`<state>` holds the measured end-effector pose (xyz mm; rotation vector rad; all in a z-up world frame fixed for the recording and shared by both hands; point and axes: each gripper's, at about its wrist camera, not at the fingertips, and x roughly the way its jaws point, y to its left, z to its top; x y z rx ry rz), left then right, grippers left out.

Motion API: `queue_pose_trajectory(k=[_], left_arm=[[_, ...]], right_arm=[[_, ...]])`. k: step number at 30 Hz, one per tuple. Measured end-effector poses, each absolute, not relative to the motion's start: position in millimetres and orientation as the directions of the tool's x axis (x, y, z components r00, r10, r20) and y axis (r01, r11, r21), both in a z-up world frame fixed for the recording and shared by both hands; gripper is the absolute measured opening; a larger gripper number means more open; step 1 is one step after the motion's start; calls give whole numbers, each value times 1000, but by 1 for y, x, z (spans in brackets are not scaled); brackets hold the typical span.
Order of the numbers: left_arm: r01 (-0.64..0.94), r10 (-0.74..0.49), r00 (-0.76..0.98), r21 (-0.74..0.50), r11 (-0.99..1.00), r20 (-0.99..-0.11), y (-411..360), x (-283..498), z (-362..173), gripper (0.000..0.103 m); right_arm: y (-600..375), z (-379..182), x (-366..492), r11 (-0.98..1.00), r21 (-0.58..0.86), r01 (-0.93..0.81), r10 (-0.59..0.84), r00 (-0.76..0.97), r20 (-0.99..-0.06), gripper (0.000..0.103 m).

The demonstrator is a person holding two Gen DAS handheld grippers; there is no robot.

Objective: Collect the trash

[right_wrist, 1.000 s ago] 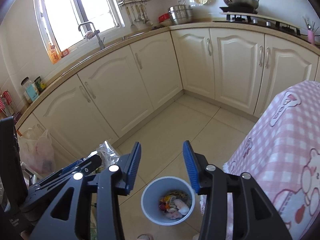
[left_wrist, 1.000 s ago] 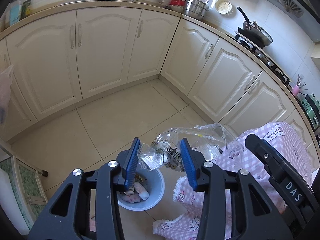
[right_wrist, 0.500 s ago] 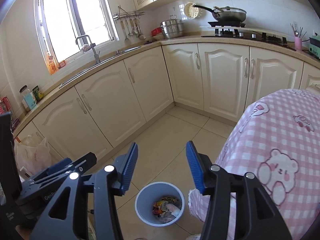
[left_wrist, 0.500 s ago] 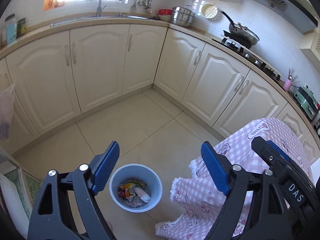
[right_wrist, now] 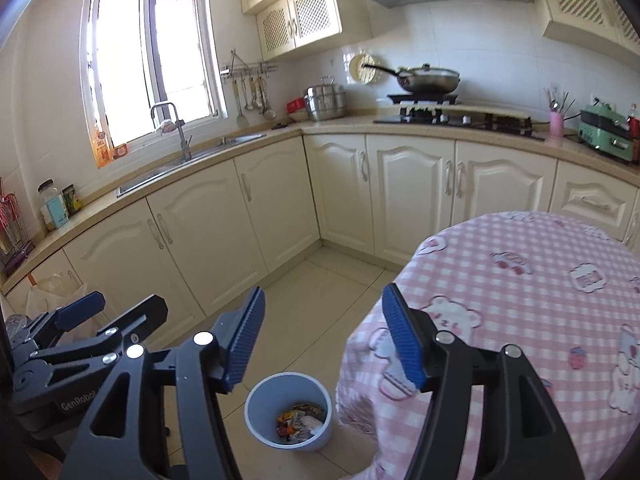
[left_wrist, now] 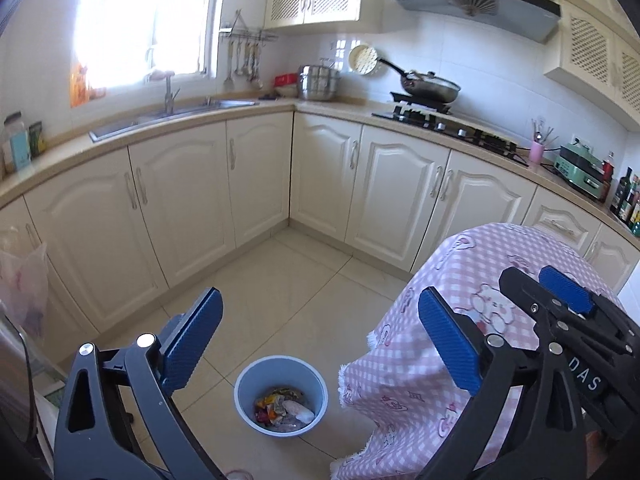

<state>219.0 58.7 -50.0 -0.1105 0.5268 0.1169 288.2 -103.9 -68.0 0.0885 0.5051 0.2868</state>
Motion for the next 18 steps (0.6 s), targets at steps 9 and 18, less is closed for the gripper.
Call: queue_pose_trajectory(k=[9,18], left_arm=[[-49,22,911,-55,997,-412,18,159,-25,95],[-27,17,951,-28,999,-308,-7,107,-14,95]], right_arm=[[-153,-41,211,974,141,-177,217,908,-359,70],[-181,-37,145,982,115,-149,176,944,-279,75]])
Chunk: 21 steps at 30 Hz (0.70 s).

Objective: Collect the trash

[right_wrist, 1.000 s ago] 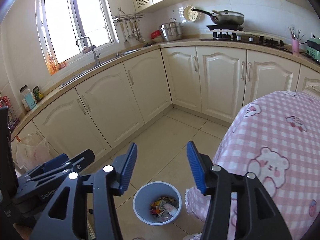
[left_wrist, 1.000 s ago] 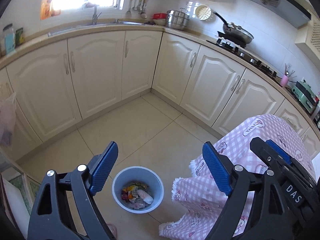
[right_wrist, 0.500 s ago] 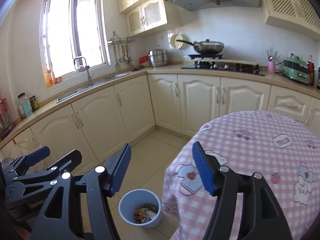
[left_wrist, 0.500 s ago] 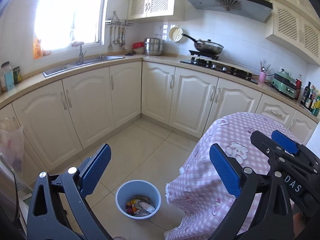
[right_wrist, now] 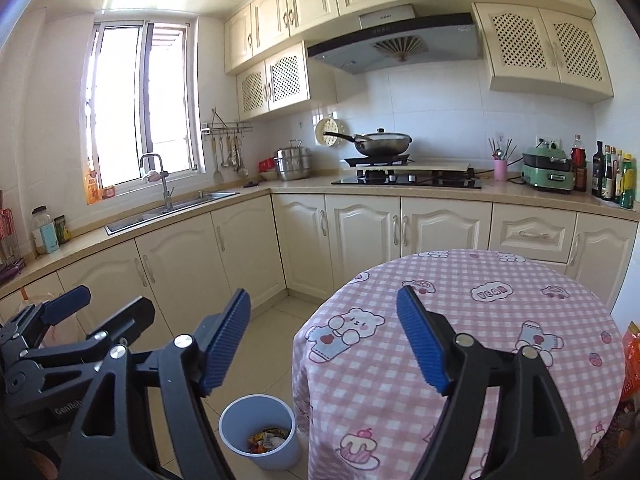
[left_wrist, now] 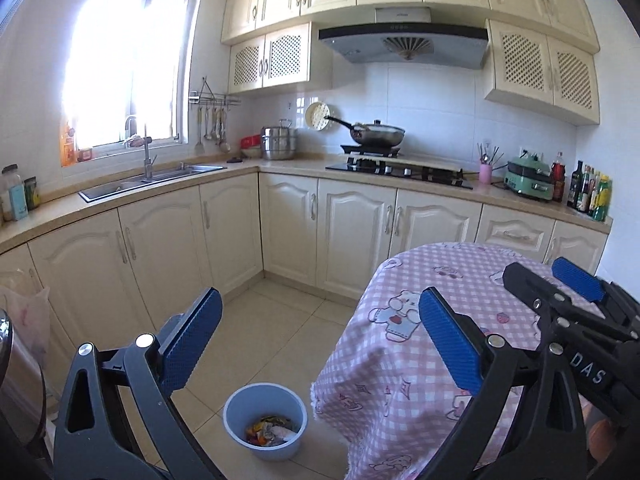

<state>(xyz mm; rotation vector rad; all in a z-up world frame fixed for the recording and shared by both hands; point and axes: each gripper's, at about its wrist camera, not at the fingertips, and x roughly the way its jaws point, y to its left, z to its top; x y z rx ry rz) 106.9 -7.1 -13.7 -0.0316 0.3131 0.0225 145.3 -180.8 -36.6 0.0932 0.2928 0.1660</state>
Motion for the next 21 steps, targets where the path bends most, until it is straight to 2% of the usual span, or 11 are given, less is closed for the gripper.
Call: queue_pose_trajectory(k=[21], left_arm=[[-15,17,982,16,1000,-187,-31,37,-6,95]], right_arm=[[-199,-33,69,984,93,-150,166,967,-194,79]])
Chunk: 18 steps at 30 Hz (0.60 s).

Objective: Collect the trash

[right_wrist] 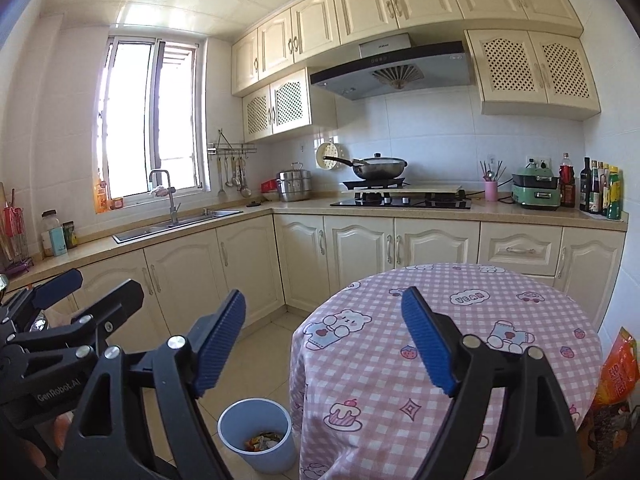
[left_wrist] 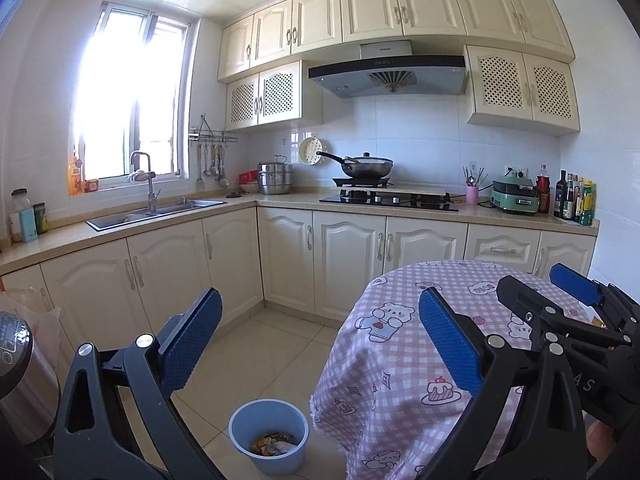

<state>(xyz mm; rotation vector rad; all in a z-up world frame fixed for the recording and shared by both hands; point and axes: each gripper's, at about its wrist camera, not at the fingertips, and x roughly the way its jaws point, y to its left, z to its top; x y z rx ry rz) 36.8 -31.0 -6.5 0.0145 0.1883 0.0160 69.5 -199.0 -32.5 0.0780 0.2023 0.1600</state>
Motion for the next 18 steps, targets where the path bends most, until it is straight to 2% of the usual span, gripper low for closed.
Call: queue_pose_trajectory(k=[9,18], left_arm=[[-1,6,987,29,1000,-158,-35,26,-6,95],[6,-1,989,35,999,-151,-40,22,-5,95]], right_arm=[[-208,-30,54,984,98,-148,162,975,-151,81],[-213,-30,51,982,111,-152,168,974,-151,81]])
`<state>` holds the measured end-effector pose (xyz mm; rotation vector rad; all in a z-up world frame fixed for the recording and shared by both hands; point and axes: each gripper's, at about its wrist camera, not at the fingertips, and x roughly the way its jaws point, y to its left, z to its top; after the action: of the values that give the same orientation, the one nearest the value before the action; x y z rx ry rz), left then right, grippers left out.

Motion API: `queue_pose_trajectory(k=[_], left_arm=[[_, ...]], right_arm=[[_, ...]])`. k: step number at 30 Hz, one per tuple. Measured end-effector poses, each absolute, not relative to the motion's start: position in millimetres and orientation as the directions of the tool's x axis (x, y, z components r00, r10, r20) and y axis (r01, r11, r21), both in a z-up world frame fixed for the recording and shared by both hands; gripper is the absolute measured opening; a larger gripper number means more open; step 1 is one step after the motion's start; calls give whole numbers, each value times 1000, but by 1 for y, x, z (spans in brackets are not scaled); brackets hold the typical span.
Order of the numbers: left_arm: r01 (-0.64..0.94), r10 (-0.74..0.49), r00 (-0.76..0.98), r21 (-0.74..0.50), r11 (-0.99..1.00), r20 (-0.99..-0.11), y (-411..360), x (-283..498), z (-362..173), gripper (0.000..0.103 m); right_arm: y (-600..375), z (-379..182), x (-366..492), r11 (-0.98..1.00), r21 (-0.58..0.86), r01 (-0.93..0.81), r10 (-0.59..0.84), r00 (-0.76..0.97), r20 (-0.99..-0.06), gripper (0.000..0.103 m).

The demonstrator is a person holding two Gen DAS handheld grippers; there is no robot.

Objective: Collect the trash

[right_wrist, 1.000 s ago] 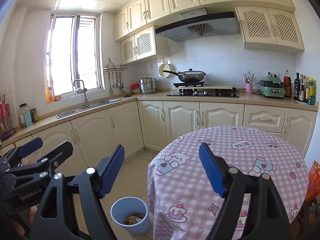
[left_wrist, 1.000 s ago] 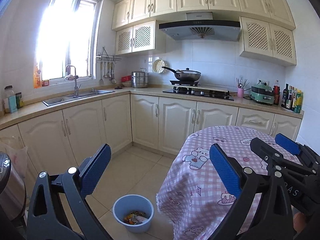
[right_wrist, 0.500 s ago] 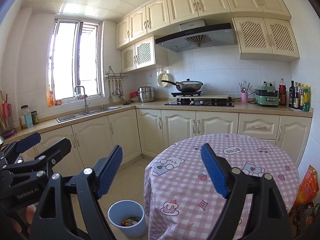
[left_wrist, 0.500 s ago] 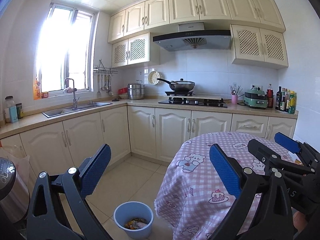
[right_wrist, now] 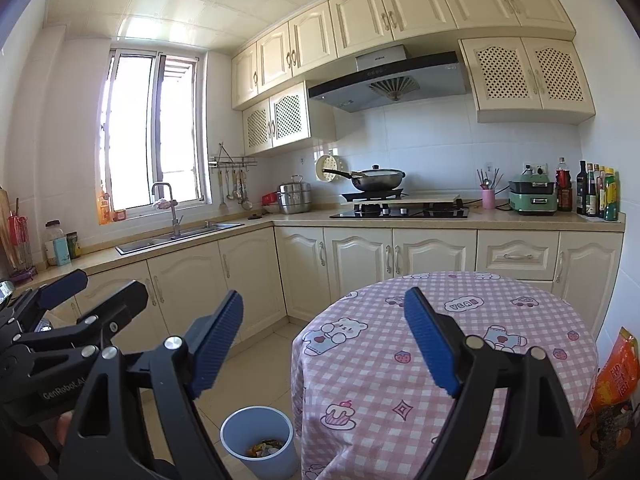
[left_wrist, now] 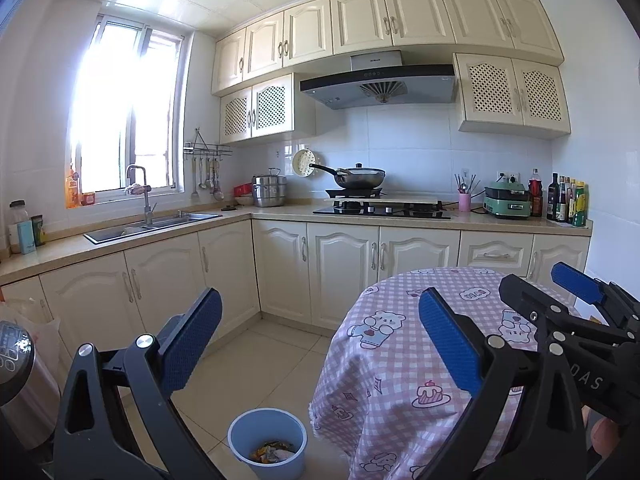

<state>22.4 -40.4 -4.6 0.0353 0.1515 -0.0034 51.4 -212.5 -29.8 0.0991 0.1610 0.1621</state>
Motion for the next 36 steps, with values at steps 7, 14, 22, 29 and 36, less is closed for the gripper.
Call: queue_pose_trajectory(k=[7,14,22,29,36], left_arm=[[11,-6,988,34,999,-151,-42,21,-4,95],[11,-6,989,33,999,-150,-41,21,-3,95],[9,-4,988,31,999,-157,-39,24,-4,95],[14,-8,987,34,999,-159,-41,25,-3,95],[15,-9,986,35,999,-164,-41,25,-4,95]], right_arm=[[-215,-30,49,982,111,-150,166,975,-145,82],[-214,-30,49,983,111,-148,163,976,-146,82],[-215,-29,48,983,111,-146,161,977,-142,83],[-216,-28,49,982,115,-148,164,976,-143,84],[-217,-28,51,981,120,-151,168,975,-146,84]])
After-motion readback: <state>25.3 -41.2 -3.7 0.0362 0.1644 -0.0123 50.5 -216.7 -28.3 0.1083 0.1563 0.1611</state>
